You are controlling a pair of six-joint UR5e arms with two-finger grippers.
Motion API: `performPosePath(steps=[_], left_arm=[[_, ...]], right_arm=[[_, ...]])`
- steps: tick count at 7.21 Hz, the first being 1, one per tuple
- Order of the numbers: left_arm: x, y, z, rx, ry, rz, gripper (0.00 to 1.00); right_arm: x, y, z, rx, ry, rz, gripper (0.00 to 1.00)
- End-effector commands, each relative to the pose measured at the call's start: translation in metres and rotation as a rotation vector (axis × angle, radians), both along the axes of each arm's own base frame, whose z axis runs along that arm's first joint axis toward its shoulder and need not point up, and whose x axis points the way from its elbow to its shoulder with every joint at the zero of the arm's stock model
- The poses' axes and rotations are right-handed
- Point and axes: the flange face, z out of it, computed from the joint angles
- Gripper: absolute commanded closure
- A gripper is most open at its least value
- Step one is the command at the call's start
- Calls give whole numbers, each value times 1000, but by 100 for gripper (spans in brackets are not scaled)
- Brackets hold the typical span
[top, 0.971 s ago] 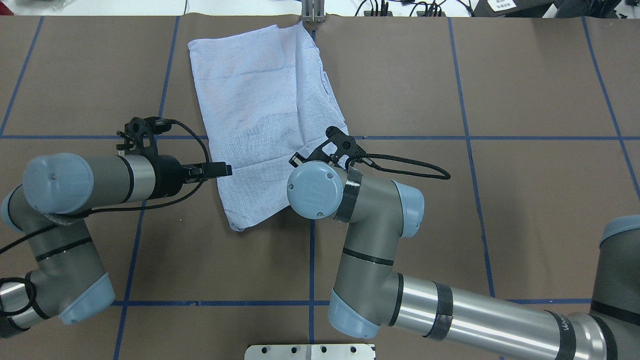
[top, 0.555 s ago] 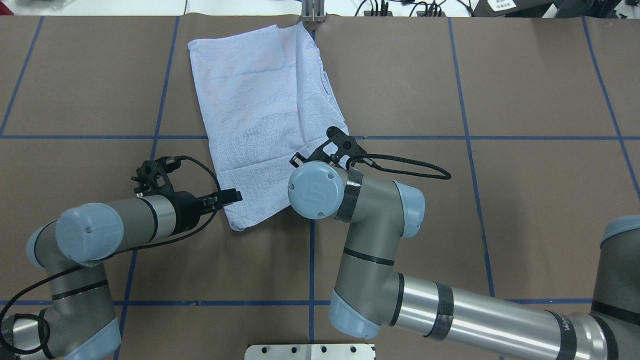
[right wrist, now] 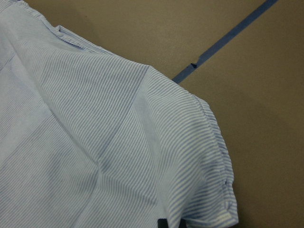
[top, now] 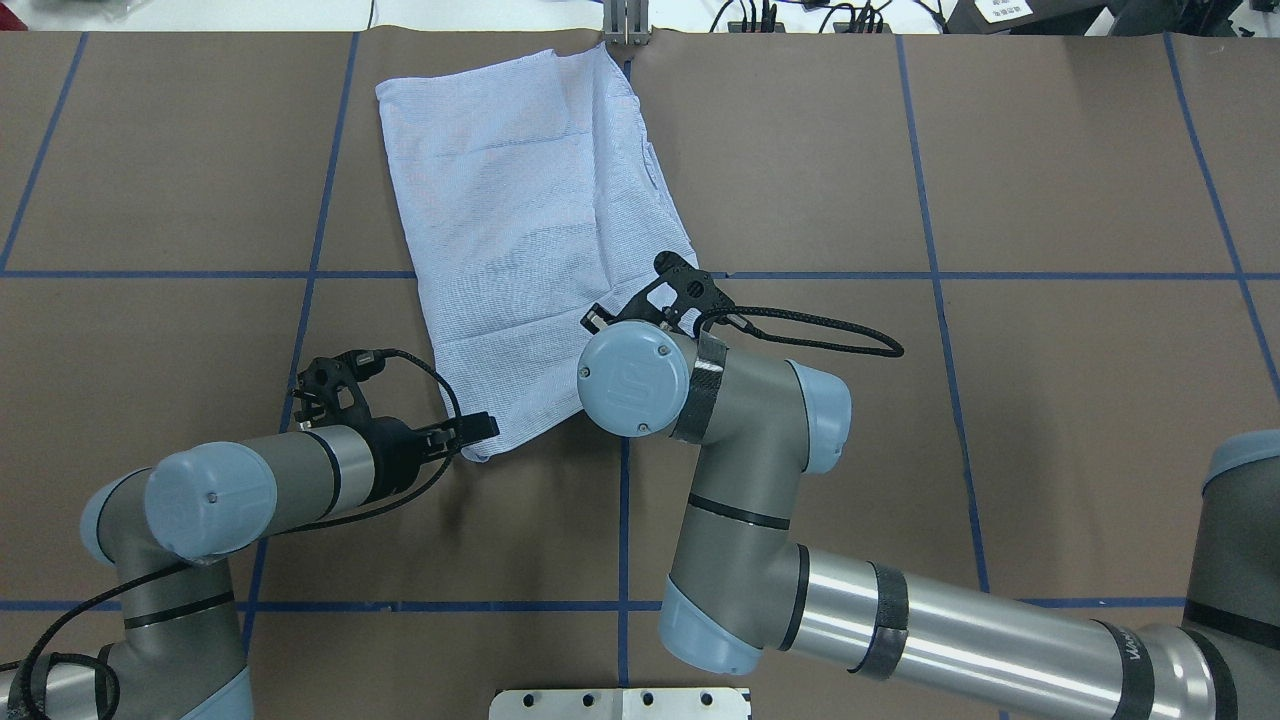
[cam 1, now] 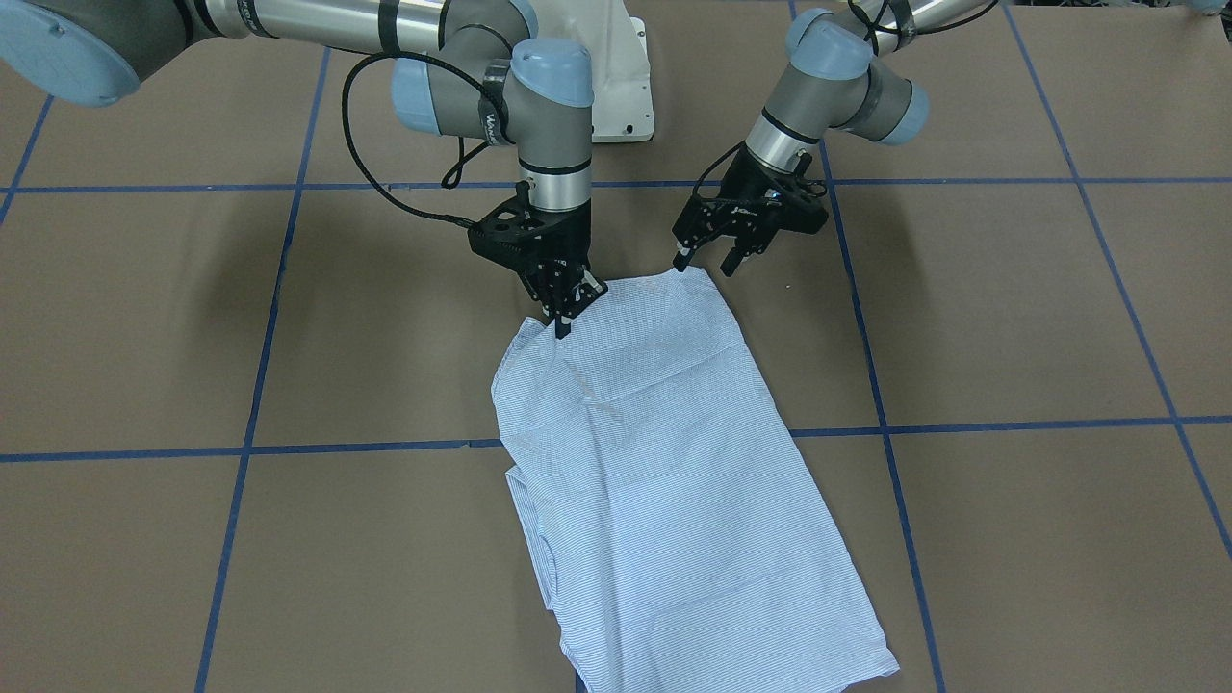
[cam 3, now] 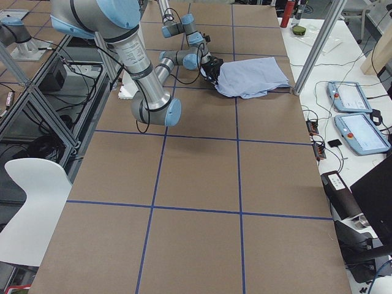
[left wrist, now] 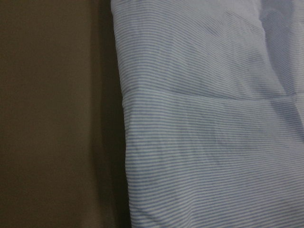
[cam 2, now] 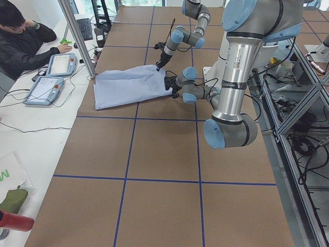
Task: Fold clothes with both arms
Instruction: 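Lift the shirt side with both grippers and fold it over the other half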
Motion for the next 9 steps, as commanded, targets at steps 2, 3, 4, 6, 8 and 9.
performPosePath(steps=[2,3,4,6,8,9], left_arm=[[15,7,0,8,-6,-4,53],[16,7,-2,8,-3,-3,83],[15,7,-6,11,4,-1,100],[11,8,-11,16,14,-1,100],[11,8,-13,18,18,1,100],[2,9,-32,29,52,1,100]], right_arm=[[5,2,-5,6,-11,-1,100],[5,2,-5,7,-10,-2,100],[5,2,-4,7,-8,-2,100],[5,2,-1,5,-4,-2,100],[5,2,2,4,1,-3,100],[13,5,11,3,1,-2,100]])
